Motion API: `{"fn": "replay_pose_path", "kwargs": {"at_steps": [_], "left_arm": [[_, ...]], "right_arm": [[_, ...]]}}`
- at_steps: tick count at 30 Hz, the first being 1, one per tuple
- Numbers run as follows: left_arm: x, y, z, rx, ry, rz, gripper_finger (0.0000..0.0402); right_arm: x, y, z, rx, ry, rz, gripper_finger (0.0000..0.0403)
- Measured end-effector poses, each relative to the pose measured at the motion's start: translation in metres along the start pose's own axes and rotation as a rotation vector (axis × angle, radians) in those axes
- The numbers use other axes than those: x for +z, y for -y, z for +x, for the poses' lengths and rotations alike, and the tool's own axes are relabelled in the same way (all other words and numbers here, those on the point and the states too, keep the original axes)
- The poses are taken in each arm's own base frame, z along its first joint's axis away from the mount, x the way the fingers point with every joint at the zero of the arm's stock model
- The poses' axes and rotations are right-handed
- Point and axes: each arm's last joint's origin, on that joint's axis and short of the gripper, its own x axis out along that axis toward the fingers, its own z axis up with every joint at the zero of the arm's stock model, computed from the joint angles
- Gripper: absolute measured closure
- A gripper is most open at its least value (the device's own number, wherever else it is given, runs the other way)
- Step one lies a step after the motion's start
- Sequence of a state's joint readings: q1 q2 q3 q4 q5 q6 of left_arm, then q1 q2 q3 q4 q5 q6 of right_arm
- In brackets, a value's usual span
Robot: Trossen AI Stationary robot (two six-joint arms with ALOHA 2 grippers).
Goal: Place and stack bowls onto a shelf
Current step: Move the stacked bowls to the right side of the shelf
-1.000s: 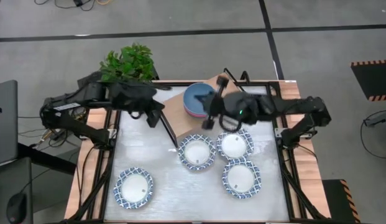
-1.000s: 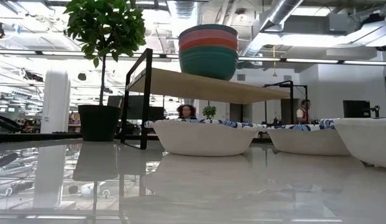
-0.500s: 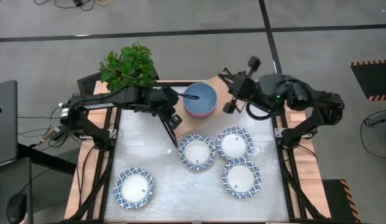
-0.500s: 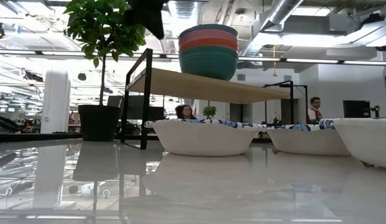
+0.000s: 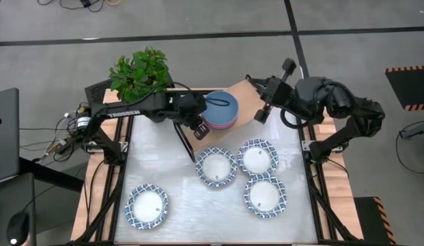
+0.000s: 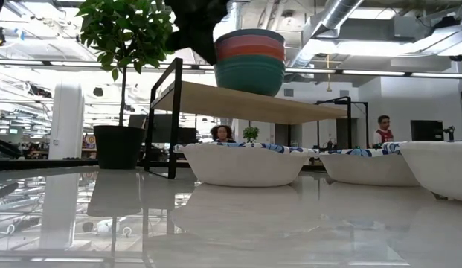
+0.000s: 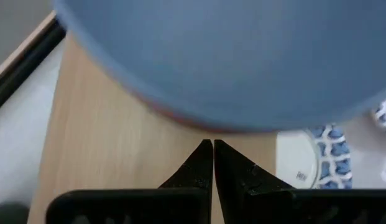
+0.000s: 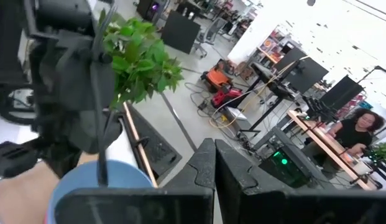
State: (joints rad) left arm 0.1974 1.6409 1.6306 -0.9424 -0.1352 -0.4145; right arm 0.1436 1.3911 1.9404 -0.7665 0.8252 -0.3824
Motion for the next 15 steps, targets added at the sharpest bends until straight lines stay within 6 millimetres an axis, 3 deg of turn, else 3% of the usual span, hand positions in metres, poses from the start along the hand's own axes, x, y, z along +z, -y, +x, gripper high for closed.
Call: {"fn": "replay_pose_path", "kwargs": {"at_steps": [7,15], "left_arm": [[0.018,-0.011,0.001,-0.022,0.127,-0.049,0.0401],[0.037,0.000,0.016,-0.191,0.253,0.002,0.0401]], "right_arm": [[-0.004,-0.002,0.000,0.016,-0.028,-0.042,0.0379],[-0.003,-0.004,0.002,0.061,-0.012,-0.042,0.0379]]}}
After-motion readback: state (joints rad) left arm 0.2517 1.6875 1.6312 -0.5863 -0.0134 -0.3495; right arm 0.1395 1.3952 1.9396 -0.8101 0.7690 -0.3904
